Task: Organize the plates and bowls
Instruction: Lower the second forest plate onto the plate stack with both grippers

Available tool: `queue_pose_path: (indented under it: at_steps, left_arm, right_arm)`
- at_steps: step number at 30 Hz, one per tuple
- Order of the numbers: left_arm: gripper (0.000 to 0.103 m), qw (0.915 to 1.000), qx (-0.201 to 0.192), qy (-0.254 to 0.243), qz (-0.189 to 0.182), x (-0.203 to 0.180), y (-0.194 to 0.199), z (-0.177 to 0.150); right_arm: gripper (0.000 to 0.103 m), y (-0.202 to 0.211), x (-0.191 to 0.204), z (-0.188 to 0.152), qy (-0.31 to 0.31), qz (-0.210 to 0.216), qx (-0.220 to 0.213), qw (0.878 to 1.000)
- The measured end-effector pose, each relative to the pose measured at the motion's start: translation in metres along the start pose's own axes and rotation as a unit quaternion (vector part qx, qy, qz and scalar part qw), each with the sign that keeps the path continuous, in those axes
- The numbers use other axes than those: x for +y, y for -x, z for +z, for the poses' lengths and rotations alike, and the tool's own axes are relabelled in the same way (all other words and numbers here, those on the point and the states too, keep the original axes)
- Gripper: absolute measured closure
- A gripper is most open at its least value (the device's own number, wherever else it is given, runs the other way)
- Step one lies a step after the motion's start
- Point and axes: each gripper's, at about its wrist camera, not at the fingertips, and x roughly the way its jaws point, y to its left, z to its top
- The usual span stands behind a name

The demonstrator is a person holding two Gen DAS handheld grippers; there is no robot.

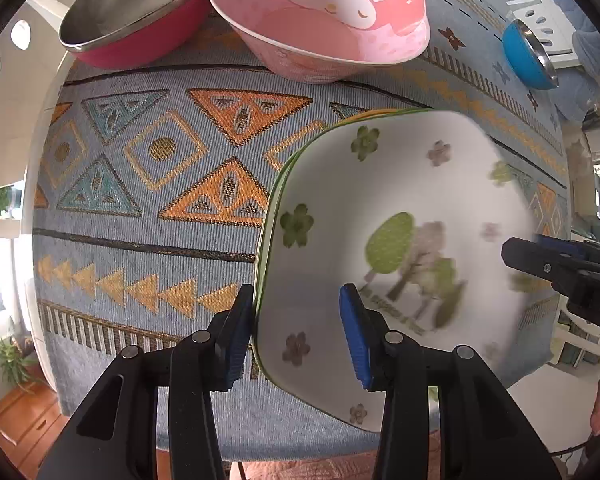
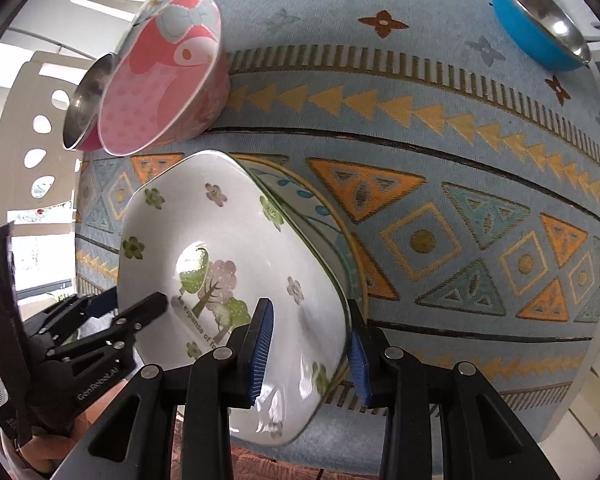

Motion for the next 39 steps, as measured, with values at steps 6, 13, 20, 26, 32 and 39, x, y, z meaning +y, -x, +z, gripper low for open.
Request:
queue_pose_path:
  at_steps: [6,13,20,26,32,39]
  left_arm:
    - [0.064,1.0,-0.002,0.002,0.005,-0.002,0.0,0.004]
    - [0.062,0.9999,-0.001,0.01,0.009,-0.002,-0.002,0.009]
    - [0.061,0.9996,-0.001,0.022,0.017,-0.005,-0.005,0.016]
    - [0.059,0.9992,0.003,0.028,0.03,-0.007,-0.012,0.021]
    - [0.052,0.9985,0.004,0.041,0.035,-0.01,-0.015,0.027]
    - [0.049,0.9983,0.004,0.044,0.038,-0.012,-0.016,0.035]
  right_arm:
    - [0.068,0.003,0.009,0.003,0.011,0.002,-0.007,1.0]
    - [0.068,0.003,-0.001,0.007,0.005,0.017,0.0,1.0]
    - [0.068,-0.002,-0.004,0.01,0.007,0.029,0.012,0.999]
    - [0.068,-0.01,-0.008,0.01,0.011,0.048,0.038,0.998]
    - [0.068,-0.017,-0.012,0.011,0.01,0.067,0.053,0.996]
    - [0.068,-0.017,-0.022,0.015,0.015,0.087,0.066,0.994]
